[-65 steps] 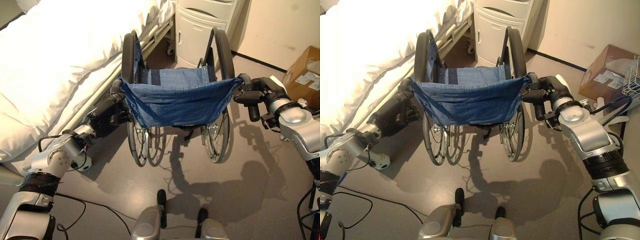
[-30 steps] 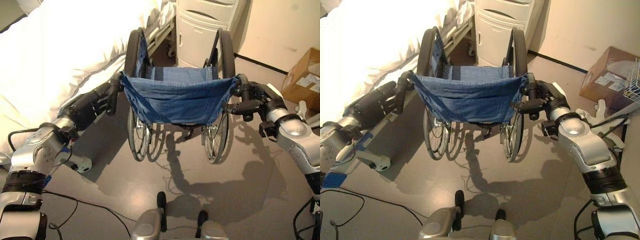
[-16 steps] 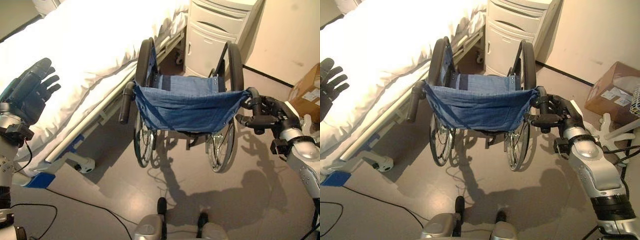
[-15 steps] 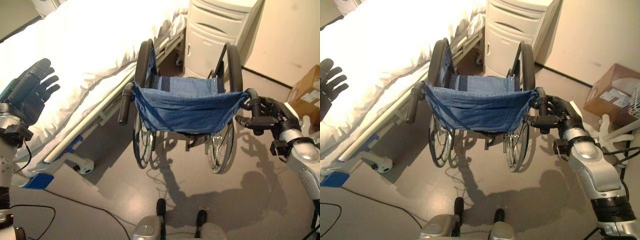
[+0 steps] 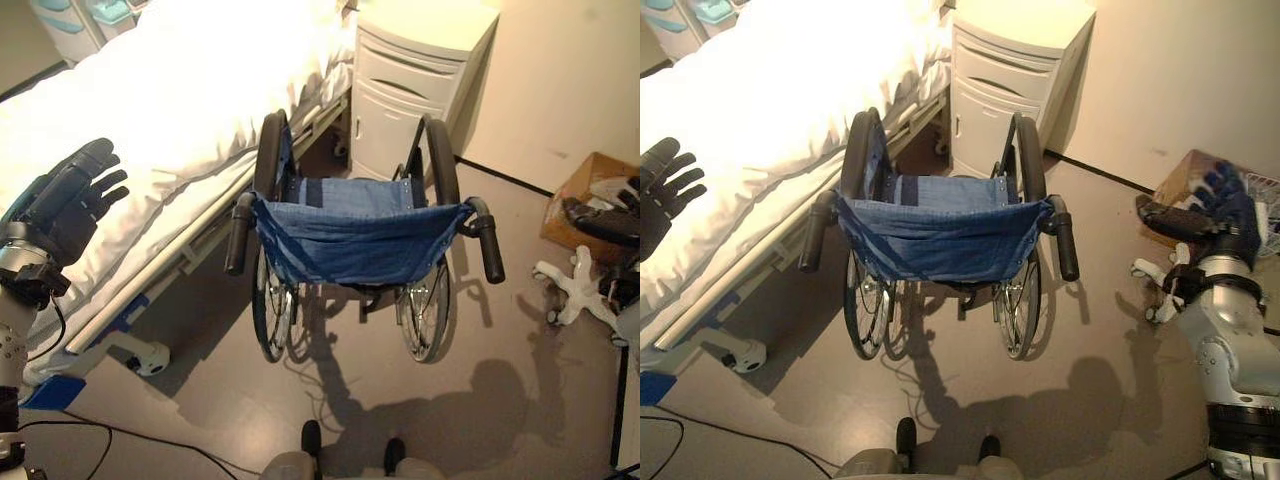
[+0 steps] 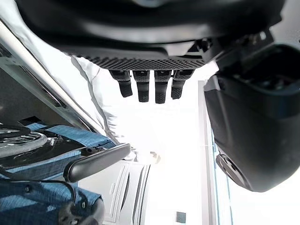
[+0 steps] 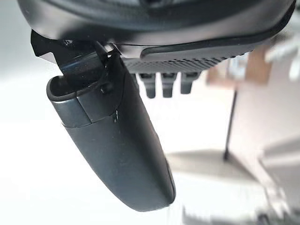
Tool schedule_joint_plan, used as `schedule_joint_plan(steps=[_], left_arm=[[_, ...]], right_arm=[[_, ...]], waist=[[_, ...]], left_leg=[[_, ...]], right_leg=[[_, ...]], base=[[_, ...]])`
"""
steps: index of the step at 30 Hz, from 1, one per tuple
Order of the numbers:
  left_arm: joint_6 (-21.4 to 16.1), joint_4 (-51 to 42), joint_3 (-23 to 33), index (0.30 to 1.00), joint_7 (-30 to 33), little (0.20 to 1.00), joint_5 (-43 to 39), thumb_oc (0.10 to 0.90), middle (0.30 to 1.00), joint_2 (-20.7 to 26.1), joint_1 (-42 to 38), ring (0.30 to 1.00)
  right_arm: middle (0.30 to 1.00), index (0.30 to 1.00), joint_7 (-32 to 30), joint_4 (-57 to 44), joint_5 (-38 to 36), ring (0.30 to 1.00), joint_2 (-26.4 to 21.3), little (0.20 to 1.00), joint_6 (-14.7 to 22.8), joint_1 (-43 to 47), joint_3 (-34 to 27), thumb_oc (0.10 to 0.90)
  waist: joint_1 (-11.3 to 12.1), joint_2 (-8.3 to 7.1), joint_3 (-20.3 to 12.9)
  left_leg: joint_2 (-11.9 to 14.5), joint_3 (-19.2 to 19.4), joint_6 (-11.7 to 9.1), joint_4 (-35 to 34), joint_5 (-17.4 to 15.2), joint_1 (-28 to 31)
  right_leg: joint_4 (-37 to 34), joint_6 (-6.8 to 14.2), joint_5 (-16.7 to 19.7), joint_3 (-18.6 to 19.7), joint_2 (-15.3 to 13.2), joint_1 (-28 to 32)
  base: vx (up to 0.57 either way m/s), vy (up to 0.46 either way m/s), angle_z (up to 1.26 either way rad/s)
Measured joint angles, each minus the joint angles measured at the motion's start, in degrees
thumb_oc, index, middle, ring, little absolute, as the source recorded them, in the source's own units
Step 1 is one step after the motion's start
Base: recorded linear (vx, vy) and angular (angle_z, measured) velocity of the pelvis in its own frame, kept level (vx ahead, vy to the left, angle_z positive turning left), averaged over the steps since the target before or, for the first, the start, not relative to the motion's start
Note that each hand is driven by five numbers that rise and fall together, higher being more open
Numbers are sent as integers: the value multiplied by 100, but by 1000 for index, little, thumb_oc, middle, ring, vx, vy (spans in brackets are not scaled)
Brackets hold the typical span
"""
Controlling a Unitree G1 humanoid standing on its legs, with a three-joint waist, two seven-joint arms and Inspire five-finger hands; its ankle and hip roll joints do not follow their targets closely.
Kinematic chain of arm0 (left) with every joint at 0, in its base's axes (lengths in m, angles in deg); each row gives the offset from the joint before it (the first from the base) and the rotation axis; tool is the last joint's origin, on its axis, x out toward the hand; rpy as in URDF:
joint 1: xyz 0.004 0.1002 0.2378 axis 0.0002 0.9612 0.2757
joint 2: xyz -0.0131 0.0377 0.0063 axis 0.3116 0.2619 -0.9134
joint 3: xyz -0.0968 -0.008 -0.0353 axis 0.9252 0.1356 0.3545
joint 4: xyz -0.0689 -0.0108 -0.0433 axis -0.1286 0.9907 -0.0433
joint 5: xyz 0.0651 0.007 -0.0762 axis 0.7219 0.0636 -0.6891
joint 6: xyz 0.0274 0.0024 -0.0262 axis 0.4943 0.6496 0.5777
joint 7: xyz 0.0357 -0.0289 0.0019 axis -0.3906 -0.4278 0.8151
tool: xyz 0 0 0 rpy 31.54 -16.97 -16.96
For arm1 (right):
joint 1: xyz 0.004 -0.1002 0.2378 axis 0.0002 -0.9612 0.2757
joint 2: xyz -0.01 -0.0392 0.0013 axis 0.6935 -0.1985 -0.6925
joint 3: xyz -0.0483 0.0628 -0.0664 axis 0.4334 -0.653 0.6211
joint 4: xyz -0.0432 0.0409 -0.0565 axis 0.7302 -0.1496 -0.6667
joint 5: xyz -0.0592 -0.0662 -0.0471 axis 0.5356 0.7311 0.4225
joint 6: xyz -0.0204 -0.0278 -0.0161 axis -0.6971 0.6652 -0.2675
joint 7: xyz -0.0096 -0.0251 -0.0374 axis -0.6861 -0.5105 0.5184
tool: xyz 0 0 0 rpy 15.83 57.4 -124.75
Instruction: Push the wheelchair next to the bed
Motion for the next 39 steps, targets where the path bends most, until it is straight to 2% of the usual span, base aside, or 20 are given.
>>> schedule_joint_plan(steps=[8,12,16,22,25,30,33,36,38,39], left_arm=[[71,-4,1,900,51,900,-225,800,900,-79,408,900],[92,-7,165,900,6,900,-284,800,900,-421,881,900],[152,90,169,900,-93,900,-199,800,900,-962,1322,900],[340,652,58,900,-204,900,110,800,900,-1608,1829,900],[390,1024,-392,900,-284,900,404,800,900,-1848,1876,900],[460,1794,-1334,900,-352,900,770,800,900,-2469,1805,900],[621,2426,-1801,900,-345,900,1039,800,900,-3066,1762,900],[482,3406,-2013,900,-333,900,1293,800,900,-3682,1752,900],[497,4084,-2252,900,-304,900,1380,800,900,-3912,1694,900],[364,4285,-2246,900,-280,900,1376,800,900,-3975,1690,900]], right_arm=[[900,900,-700,151,-230,900,8,900,81,-347,-12,800],[900,900,-954,229,-375,900,224,900,183,-740,-210,800],[900,900,-960,1111,-449,900,493,900,301,-1011,-499,800],[900,900,-943,2820,-585,900,1197,900,303,-1479,-816,800],[900,900,-890,3734,-685,900,1632,900,359,-1587,-749,800],[900,900,-649,5086,-919,900,2058,900,263,-1557,-206,800],[900,900,-279,5663,-984,900,2372,900,17,-1538,115,800],[900,900,140,6145,-1093,900,2767,900,-25,-1482,604,800],[900,900,591,6643,-1073,900,2979,900,-175,-1331,937,800],[900,900,750,6797,-1020,900,3054,900,-179,-1293,970,800]], waist=[[-131,254,-262],[-131,329,-318],[-114,288,-385],[-119,105,-571],[-117,73,-656],[-117,158,-740],[-108,201,-845],[-105,171,-897],[-98,112,-980],[-98,91,-995]], left_leg=[[9,10,-2,-3,-1,3],[10,11,-1,-4,-2,5],[10,9,-1,-4,-3,-3],[23,29,-34,-6,-25,-1],[23,36,-34,-7,-27,0],[24,39,-33,-8,-28,28],[29,32,-33,-42,-28,33],[48,33,-53,-45,-39,36],[61,30,-60,-45,-44,28],[66,26,-61,-45,-45,23]], right_leg=[[-3,-10,10,-1,7,2],[-9,-10,9,5,10,-1],[-10,-10,9,10,12,-7],[-11,-11,8,32,22,-19],[-6,-10,9,40,20,-25],[-13,-10,15,104,22,-22],[-16,-12,14,103,27,-39],[-23,-20,9,101,42,-41],[-23,-50,-10,101,54,-52],[-25,-52,-12,96,58,-54]], base=[[2,0,-1],[0,0,0],[0,0,0],[0,0,0],[2,-2,-1],[10,-9,-6],[0,0,0],[0,0,0],[0,0,0],[25,-10,3]])
